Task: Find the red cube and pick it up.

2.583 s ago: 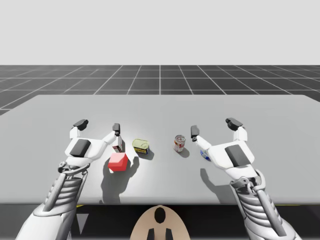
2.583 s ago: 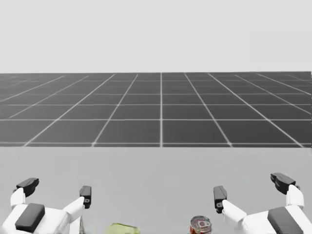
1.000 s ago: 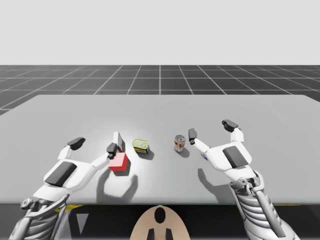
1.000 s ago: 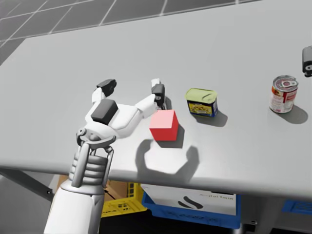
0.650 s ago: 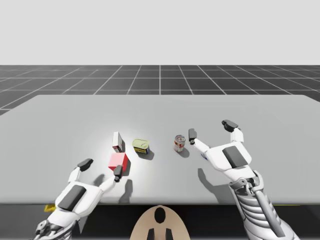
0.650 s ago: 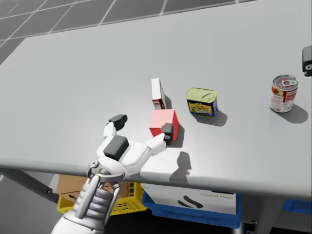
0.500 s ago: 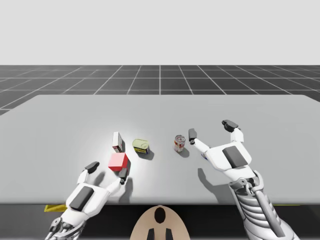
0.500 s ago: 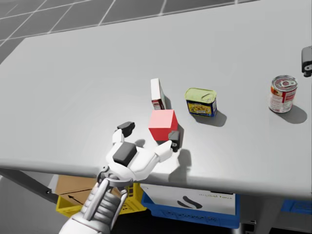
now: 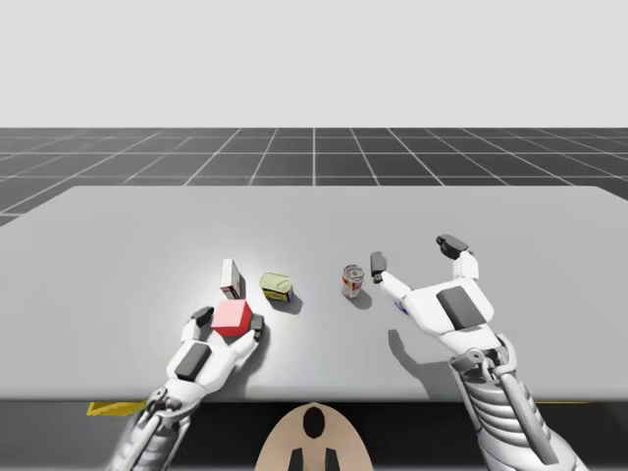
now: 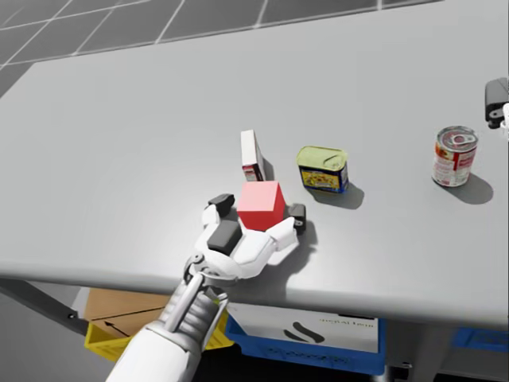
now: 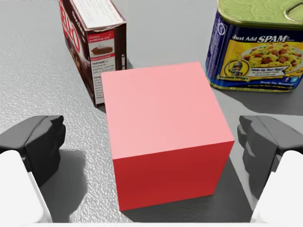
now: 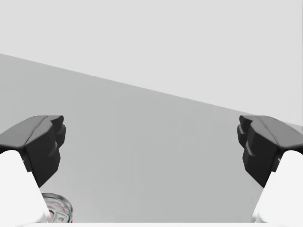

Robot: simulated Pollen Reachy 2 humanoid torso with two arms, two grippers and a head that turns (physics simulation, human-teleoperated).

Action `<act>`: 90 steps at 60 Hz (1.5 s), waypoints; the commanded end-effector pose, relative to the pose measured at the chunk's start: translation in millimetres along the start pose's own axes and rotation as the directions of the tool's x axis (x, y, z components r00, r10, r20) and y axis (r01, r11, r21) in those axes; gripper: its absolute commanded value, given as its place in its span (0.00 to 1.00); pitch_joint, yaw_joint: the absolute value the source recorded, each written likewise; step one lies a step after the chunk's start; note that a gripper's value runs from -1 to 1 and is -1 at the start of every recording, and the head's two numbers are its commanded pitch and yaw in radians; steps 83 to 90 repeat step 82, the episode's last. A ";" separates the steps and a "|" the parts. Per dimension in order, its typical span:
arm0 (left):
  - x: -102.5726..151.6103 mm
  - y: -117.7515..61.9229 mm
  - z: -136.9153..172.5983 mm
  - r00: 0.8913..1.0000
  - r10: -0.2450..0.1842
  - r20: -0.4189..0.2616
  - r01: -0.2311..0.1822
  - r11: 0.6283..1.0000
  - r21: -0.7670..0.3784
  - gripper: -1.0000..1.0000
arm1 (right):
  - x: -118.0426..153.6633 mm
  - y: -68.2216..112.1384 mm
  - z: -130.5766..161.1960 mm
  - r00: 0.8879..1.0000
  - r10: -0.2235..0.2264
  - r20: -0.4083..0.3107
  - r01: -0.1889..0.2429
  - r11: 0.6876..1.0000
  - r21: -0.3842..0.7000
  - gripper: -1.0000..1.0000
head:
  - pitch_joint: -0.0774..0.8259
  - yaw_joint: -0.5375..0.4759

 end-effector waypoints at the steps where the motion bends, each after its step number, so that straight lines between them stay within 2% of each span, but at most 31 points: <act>1: -2.8 -12.6 -11.5 0.996 0.087 -0.002 -0.087 0.996 0.003 0.07 | -0.5 0.9 -0.3 1.000 0.000 0.000 0.000 1.000 0.000 0.00 | 0.89 0.85; 2: -3.3 -12.5 -11.4 0.996 0.088 -0.003 -0.088 0.996 0.003 0.12 | -0.5 0.9 -0.3 1.000 0.000 0.000 0.000 1.000 0.000 0.00 | 0.89 0.85; 3: -4.3 -12.9 -11.4 0.996 0.089 -0.007 -0.089 0.996 0.004 0.41 | -0.5 0.9 -0.3 1.000 0.000 0.001 0.000 1.000 0.000 0.00 | 0.89 0.85; 4: -5.4 -13.2 -11.1 0.996 0.088 -0.010 -0.088 0.996 0.002 0.87 | -0.4 1.0 -0.4 1.000 0.000 0.001 0.000 1.000 0.000 0.00 | 0.89 0.85; 6: -6.4 -13.4 -10.5 0.996 0.084 -0.010 -0.084 0.996 0.001 0.97 | -0.4 1.0 -0.4 1.000 0.000 0.001 0.000 1.000 0.000 0.00 | 0.89 0.85; 8: -8.1 -14.1 -9.4 0.997 0.082 -0.011 -0.082 0.997 -0.002 0.99 | -0.5 1.1 -0.4 1.000 0.000 0.001 0.000 1.000 -0.001 0.00 | 0.89 0.85; 18: -8.9 -14.0 -5.1 0.997 0.076 -0.010 -0.076 0.997 -0.004 1.00 | -0.6 1.3 -0.4 1.000 -0.001 0.001 0.001 1.000 -0.001 0.00 | 0.84 0.85; 27: -5.4 -12.2 -1.7 0.997 0.077 -0.004 -0.077 0.997 -0.010 1.00 | -0.6 0.8 -0.4 1.000 -0.003 0.001 0.003 1.000 -0.003 0.00 | 0.73 0.86; 39: 5.4 -14.2 4.7 0.999 0.052 0.006 -0.052 0.998 -0.029 1.00 | -0.7 -0.8 -0.7 1.000 -0.012 0.001 0.012 1.000 0.000 0.00 | 0.56 0.87; 50: 23.3 -19.6 14.7 1.000 -0.007 0.005 0.007 0.999 -0.049 0.99 | -0.7 -4.2 -0.8 1.000 -0.020 0.003 0.020 1.000 0.000 0.00 | 0.50 0.87; 57: 53.2 -14.4 24.8 0.997 -0.048 0.057 0.051 0.998 -0.042 1.00 | -0.1 -6.7 -1.4 0.999 -0.040 -0.003 0.040 0.999 -0.007 0.00 | 0.50 0.87; 58: 65.5 -12.2 28.3 0.994 -0.065 0.084 0.068 0.997 -0.040 1.00 | -0.2 -6.7 -1.3 1.000 -0.026 0.010 0.026 1.000 -0.004 0.00 | 0.50 0.87; 62: 81.4 -10.3 32.9 0.989 -0.091 0.120 0.095 0.995 -0.030 1.00 | -0.4 -8.4 -1.4 0.999 -0.042 0.007 0.042 0.999 0.001 0.00 | 0.50 0.87; 63: 92.3 -9.3 35.8 0.983 -0.107 0.147 0.111 0.994 -0.022 1.00 | -0.7 -9.0 -1.7 0.999 -0.042 0.007 0.042 0.999 0.001 0.00 | 0.50 0.87; 65: 99.1 -8.9 37.4 0.980 -0.115 0.162 0.119 0.993 -0.015 0.99 | -1.5 -10.5 -1.5 0.999 -0.039 0.009 0.039 0.999 0.006 0.00 | 0.50 0.87; 71: 129.1 -6.8 42.1 0.960 -0.152 0.235 0.152 0.988 0.019 1.00 | -5.0 -14.2 -2.0 1.000 -0.026 -0.008 0.026 1.000 0.004 0.00 | 0.50 0.86; 73: 143.9 -5.6 44.0 0.949 -0.164 0.271 0.161 0.986 0.035 1.00 | -5.4 -15.1 -2.3 1.000 -0.023 -0.007 0.023 1.000 0.010 0.00 | 0.50 0.86; 76: 155.5 -4.9 45.5 0.939 -0.170 0.299 0.164 0.985 0.046 1.00 | -5.5 -15.5 -2.3 1.000 -0.023 -0.008 0.023 1.000 0.009 0.00 | 0.50 0.86; 77: 167.4 -4.6 47.4 0.927 -0.183 0.328 0.173 0.983 0.060 1.00 | -5.3 -15.4 -2.0 1.000 -0.024 -0.006 0.024 1.000 0.010 0.00 | 0.50 0.86; 81: 182.8 -4.9 49.8 0.909 -0.199 0.366 0.183 0.980 0.078 1.00 | -5.1 -15.4 -1.8 1.000 -0.025 -0.002 0.025 1.000 0.015 0.00 | 0.49 0.86; 82: 193.5 -6.2 51.8 0.895 -0.209 0.395 0.190 0.978 0.086 0.99 | -5.3 -15.5 -1.8 1.000 -0.026 0.000 0.026 1.000 0.017 0.00 | 0.49 0.86; 90: 193.5 -6.2 51.8 0.895 -0.209 0.395 0.190 0.978 0.086 0.99 | -5.3 -15.5 -1.8 1.000 -0.026 0.000 0.026 1.000 0.017 0.00 | 0.49 0.86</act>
